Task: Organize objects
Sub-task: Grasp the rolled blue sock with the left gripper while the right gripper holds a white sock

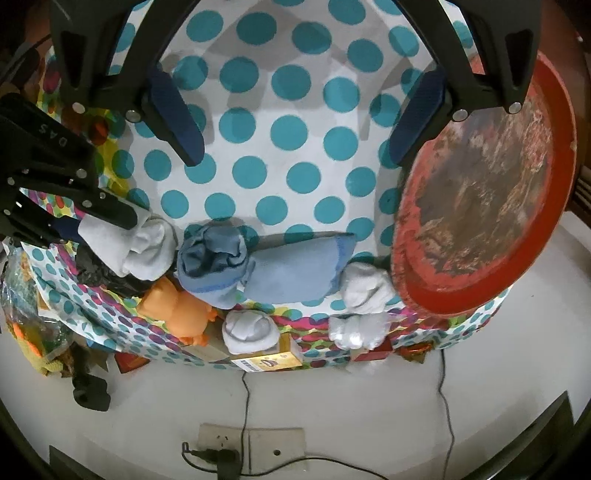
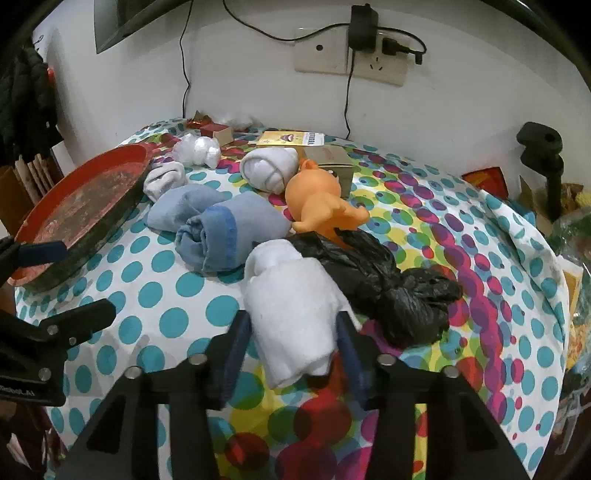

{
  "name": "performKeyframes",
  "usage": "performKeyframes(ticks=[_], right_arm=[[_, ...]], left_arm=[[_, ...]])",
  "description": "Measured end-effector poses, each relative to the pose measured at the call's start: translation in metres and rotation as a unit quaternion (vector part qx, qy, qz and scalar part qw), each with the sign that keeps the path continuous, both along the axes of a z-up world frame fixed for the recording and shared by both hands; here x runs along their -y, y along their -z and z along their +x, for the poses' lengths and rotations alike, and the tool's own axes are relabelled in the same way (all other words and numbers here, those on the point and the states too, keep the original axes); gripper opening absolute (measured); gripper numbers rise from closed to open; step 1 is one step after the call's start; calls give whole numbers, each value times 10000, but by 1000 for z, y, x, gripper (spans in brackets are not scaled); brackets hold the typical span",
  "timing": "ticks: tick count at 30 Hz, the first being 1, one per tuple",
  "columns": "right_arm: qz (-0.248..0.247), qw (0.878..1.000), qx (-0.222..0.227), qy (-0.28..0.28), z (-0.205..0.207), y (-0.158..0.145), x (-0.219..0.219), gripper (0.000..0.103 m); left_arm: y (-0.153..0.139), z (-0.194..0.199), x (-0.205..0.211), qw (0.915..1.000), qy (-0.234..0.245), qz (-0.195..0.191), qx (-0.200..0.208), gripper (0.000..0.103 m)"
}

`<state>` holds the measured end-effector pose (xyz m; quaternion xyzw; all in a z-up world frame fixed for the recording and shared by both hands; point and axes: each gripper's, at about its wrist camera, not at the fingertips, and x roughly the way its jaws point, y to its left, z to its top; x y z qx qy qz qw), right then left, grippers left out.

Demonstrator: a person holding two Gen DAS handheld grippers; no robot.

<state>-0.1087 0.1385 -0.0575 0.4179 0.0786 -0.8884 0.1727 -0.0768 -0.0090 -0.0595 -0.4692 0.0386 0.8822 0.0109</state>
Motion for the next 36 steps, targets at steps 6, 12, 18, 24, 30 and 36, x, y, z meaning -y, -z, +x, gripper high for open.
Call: performKeyframes(ticks=[6,12,18,24,30,36], right_arm=[[-337,9994,2,35,5,-3,-13,30],[-561,9984,-31,80,25,-12,-28,30],[-654,9976,94,215,44,-10,-51,30],[-730,9968,86,327,54,-6,-65,30],[-873,9957,84,284,49,-3,-66,30],[-879,9960,15,132,42,-2,-63,35]], left_arm=[[5,-9,-13,9998,178,73,29,92],[11,-17,-32,9991,412,47,80,83],[19,-30,-45,9982,574,36,164,76],[26,-49,-52,9973,664,266,174,71],[26,-80,-53,9976,613,273,137,68],[25,-95,-56,9972,682,294,75,58]])
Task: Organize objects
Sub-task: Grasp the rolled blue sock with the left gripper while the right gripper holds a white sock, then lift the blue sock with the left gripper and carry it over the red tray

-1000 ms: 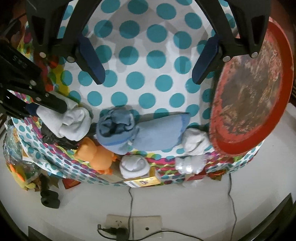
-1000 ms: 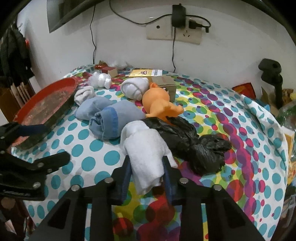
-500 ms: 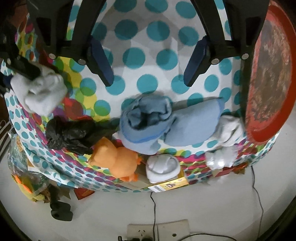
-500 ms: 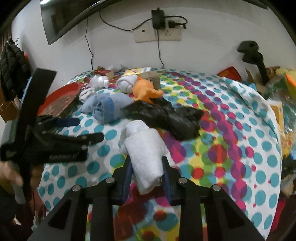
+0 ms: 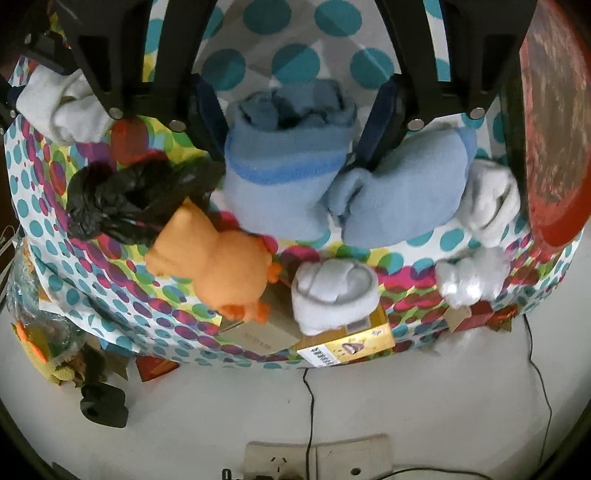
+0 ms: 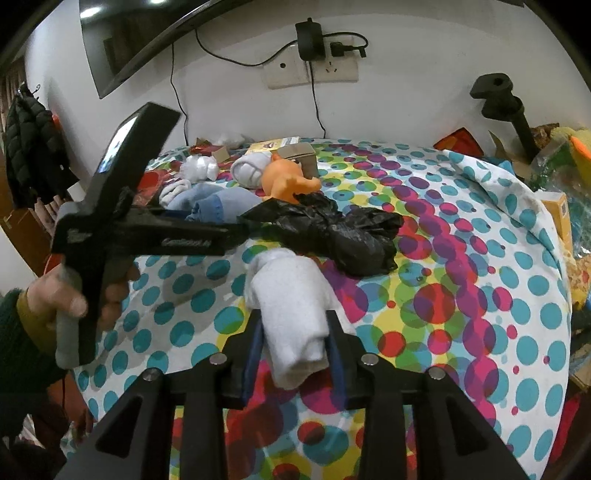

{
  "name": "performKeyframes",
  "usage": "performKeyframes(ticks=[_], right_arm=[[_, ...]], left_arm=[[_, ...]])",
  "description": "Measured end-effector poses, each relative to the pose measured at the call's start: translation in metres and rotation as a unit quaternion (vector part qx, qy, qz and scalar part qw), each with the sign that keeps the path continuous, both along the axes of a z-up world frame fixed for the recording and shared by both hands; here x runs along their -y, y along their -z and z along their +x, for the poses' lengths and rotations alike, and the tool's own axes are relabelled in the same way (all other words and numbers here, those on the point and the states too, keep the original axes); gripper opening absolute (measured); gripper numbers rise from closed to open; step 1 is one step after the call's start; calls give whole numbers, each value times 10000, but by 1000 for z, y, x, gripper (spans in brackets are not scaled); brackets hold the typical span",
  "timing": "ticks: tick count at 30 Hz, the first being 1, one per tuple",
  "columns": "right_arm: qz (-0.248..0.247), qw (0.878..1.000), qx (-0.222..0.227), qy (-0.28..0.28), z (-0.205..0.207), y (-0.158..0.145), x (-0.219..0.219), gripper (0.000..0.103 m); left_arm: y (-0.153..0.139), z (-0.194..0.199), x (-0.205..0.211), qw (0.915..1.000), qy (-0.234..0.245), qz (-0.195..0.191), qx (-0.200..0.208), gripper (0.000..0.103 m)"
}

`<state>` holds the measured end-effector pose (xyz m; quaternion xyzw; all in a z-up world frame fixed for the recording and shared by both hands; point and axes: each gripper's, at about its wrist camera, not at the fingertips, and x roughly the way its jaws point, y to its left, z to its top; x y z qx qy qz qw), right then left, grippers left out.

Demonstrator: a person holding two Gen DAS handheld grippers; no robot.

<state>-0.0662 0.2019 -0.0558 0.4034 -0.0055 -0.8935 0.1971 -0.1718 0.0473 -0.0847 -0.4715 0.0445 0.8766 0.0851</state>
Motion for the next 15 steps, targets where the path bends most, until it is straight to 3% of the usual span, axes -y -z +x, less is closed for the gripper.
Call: performKeyframes(ticks=[2,6,10,15], right_arm=[[26,10000,-33,-27,-3,0,1,38],[91,9999,8,-50,-8,0,5,45],[143,9999,-40,1,-9,0,7,45],[13,9999,-53,110,-7,0,3,45]], left_arm=[[-1,1,-2,10000,60,40,-23,46],[-4,13,-6,9997,210,-113,-72,32],[-11,28,4,9992,301,257,60,30],[-23,55,16,9987,362,359,36,30]])
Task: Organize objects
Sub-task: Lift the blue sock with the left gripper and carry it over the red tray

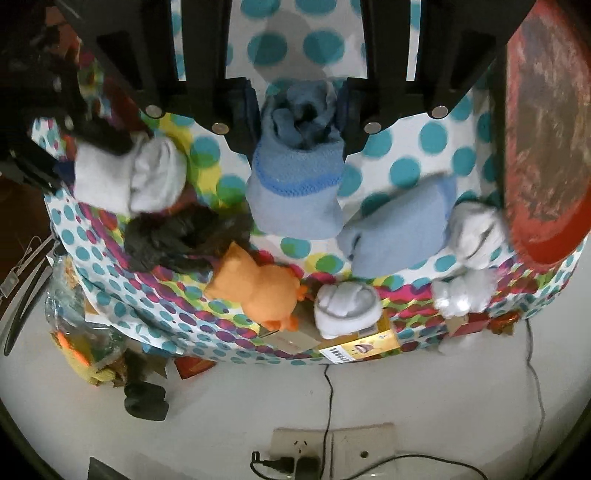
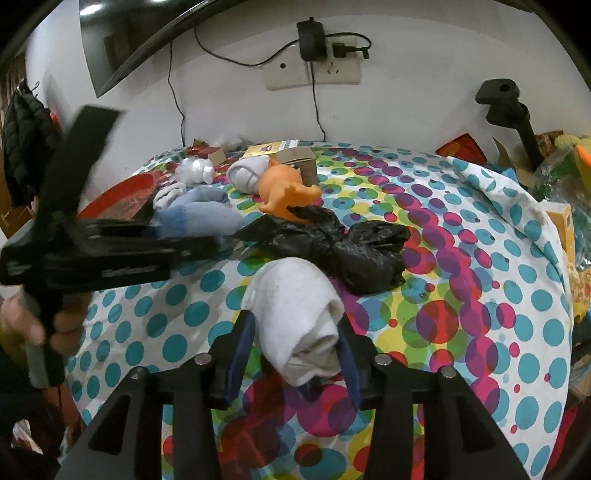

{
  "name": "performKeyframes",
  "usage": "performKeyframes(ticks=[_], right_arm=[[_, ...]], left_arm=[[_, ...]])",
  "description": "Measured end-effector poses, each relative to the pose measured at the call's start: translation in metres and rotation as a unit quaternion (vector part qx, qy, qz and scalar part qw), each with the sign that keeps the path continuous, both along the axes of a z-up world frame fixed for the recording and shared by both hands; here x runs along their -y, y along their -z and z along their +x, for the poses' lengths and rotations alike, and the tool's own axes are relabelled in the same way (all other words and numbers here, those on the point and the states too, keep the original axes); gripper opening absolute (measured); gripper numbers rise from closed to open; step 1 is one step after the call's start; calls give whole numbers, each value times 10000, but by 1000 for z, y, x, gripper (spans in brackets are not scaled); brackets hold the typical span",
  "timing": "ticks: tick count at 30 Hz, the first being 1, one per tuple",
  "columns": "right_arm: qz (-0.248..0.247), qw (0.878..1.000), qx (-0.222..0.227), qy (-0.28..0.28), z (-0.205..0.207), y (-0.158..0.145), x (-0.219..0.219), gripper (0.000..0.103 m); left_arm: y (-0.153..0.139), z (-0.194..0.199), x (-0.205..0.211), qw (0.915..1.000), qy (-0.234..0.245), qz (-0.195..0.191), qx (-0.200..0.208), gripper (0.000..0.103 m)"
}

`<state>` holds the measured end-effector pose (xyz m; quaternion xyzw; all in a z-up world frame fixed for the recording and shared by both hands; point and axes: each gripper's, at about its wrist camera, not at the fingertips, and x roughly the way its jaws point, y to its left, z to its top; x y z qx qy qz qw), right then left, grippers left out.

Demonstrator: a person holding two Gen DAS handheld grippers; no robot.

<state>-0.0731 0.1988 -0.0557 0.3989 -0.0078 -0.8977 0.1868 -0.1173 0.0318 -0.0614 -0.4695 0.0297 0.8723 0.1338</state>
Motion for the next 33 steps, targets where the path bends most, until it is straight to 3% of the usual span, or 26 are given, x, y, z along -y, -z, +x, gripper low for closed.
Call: performKeyframes(ticks=[8,11,23,28,33], right_arm=[[-80,9998,101,139,-5,2,-3,47],[-71,9996,210,172,-9,3,-2,56],[182,9992,140,333,-19,10,10,56],[146,9982,154,557,-19,9,8,36],[-133,9967,200,773,-15,3,2,32]], left_arm=[[0,32,21,9998,-132,-108,80,30],[-3,37,32,9996,-221,-166,46,30],[-30,47,97,9951,-946,-187,-211,30],[-32,50,141,9886,-1472,-257,-201,30],[-25,49,184,9790,-1987,-452,-66,30]])
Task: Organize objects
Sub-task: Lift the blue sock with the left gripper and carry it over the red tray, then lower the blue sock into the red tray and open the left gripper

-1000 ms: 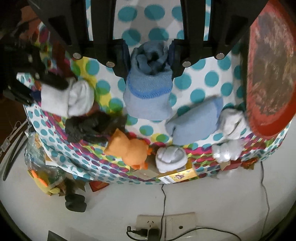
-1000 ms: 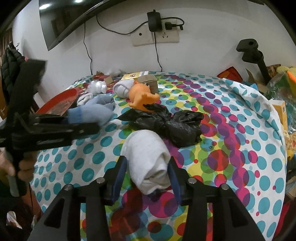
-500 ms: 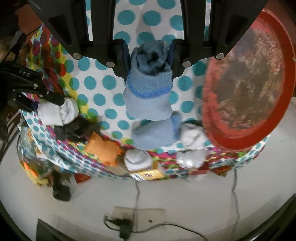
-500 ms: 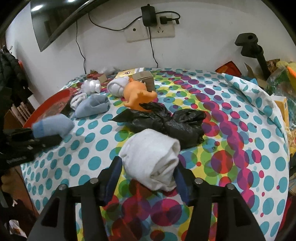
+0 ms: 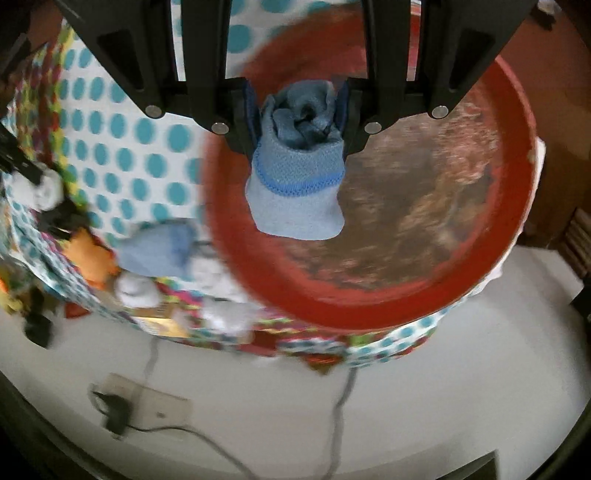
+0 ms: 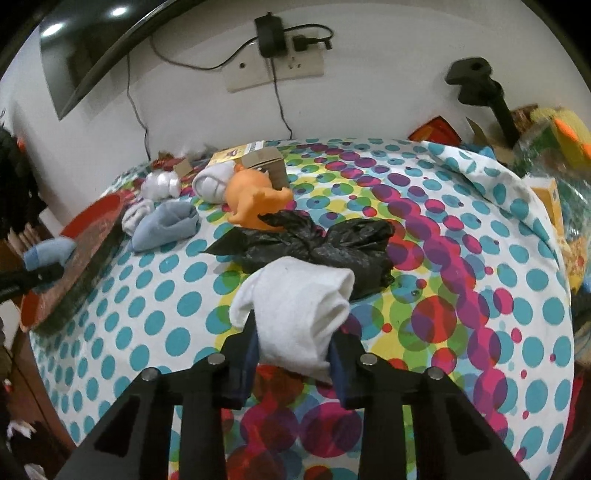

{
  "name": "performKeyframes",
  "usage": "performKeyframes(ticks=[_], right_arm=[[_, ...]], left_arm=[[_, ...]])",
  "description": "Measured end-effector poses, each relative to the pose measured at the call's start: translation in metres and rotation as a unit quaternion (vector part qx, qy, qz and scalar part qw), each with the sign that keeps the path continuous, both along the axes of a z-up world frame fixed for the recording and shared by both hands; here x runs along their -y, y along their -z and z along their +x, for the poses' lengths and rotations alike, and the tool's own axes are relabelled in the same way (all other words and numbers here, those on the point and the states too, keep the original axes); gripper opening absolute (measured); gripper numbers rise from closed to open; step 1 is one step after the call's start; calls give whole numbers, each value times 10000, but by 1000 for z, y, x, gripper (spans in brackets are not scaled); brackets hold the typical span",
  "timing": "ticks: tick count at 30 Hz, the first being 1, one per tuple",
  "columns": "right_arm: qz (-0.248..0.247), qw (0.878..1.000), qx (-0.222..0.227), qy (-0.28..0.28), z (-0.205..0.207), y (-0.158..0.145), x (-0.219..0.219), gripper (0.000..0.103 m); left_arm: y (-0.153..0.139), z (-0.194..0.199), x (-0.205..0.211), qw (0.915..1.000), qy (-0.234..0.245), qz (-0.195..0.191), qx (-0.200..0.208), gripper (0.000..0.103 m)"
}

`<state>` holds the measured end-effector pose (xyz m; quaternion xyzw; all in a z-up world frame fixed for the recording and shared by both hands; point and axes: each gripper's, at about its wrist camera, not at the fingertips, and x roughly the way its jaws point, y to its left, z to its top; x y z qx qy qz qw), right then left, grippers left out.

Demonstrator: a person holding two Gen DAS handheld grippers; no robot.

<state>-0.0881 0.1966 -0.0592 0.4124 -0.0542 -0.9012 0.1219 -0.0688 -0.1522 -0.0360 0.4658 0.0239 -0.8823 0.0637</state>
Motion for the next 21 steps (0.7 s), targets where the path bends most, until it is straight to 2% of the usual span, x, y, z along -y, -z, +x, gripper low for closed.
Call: performKeyframes(ticks=[6,10,21], right_arm=[[10,9999,-114,46,11,-13,3,32],[47,9999,-145,40,16,-18,6,32],[130,9998,-152,-3,24,-25,20,32]], left_arm=[[5,-1,60,9977,-663,-118,30,30],[16,-3,100,9933,-1132,-80,227,30],[27,-9,151,9871,-1553,-196,338,31]])
